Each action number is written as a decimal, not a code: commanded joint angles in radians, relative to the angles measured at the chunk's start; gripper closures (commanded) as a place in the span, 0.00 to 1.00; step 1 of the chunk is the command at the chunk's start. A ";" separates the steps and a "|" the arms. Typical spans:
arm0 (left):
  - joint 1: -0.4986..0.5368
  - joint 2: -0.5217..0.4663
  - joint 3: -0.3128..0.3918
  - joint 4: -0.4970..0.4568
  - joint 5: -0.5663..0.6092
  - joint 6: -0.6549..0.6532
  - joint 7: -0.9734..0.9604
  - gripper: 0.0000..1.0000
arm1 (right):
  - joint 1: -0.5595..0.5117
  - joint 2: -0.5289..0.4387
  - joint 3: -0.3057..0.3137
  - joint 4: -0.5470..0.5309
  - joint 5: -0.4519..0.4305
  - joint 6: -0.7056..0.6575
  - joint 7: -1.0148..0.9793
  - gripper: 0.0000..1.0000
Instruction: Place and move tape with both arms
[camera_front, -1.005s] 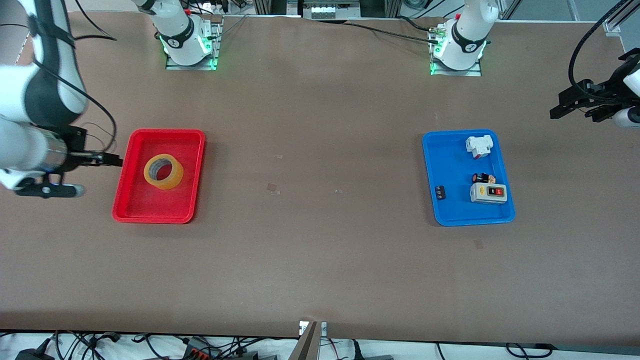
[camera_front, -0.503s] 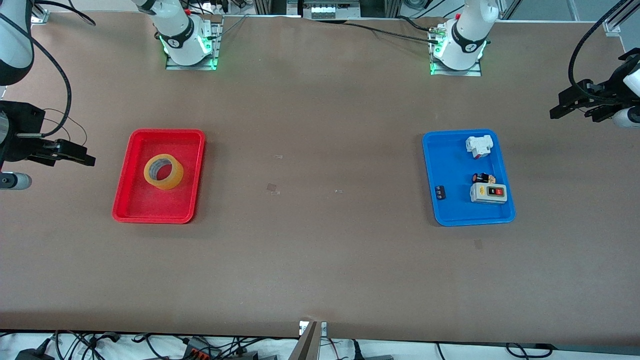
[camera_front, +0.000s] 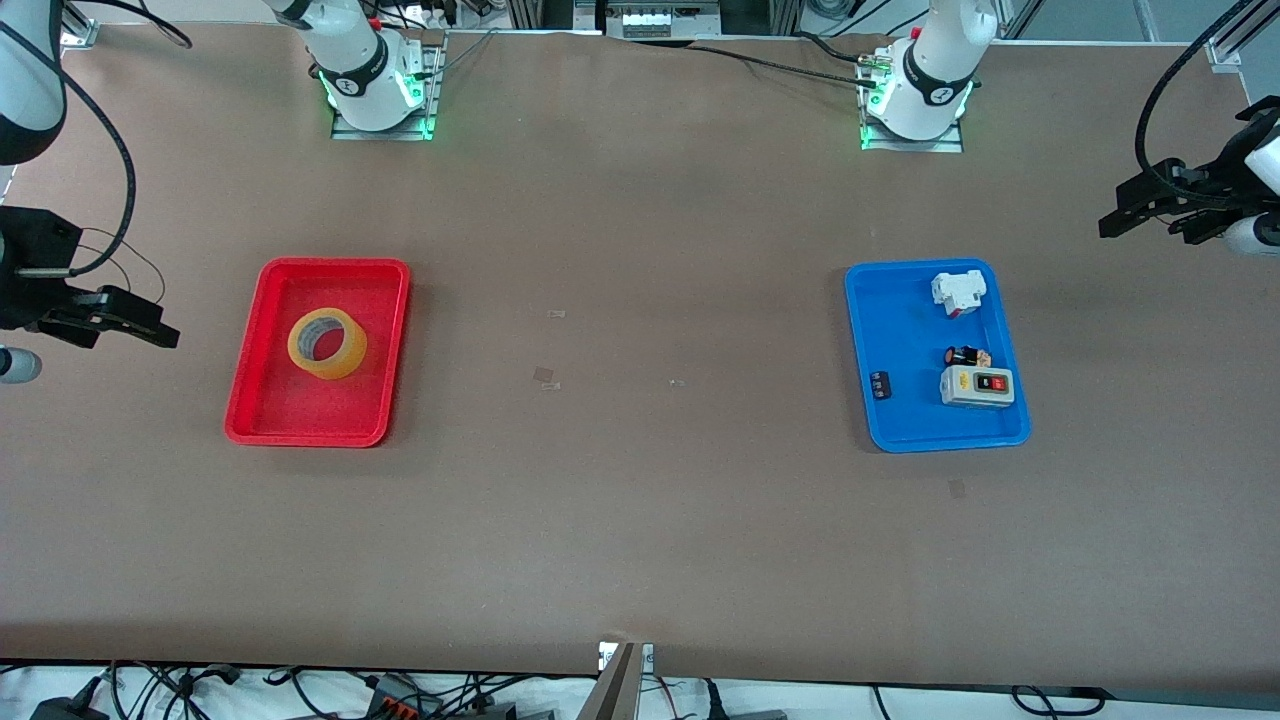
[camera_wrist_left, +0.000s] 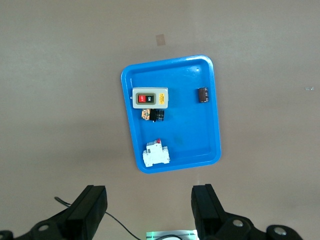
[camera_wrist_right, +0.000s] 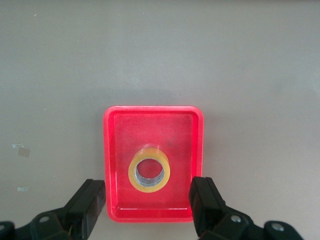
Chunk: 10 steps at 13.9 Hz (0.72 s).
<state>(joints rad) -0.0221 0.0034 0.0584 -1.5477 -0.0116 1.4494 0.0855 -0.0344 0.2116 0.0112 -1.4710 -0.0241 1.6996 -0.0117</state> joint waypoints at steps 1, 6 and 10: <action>0.008 0.000 -0.008 0.021 -0.008 -0.026 -0.033 0.00 | -0.013 -0.139 0.001 -0.202 0.007 0.063 -0.048 0.00; 0.010 0.000 -0.006 0.021 -0.008 -0.029 -0.035 0.00 | -0.013 -0.182 0.003 -0.212 0.016 -0.017 -0.047 0.00; 0.011 -0.002 -0.006 0.015 -0.007 -0.031 -0.030 0.00 | -0.010 -0.182 0.006 -0.209 0.013 0.006 -0.054 0.00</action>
<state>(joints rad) -0.0216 0.0034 0.0587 -1.5477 -0.0116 1.4398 0.0590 -0.0378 0.0511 0.0107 -1.6580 -0.0236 1.6800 -0.0456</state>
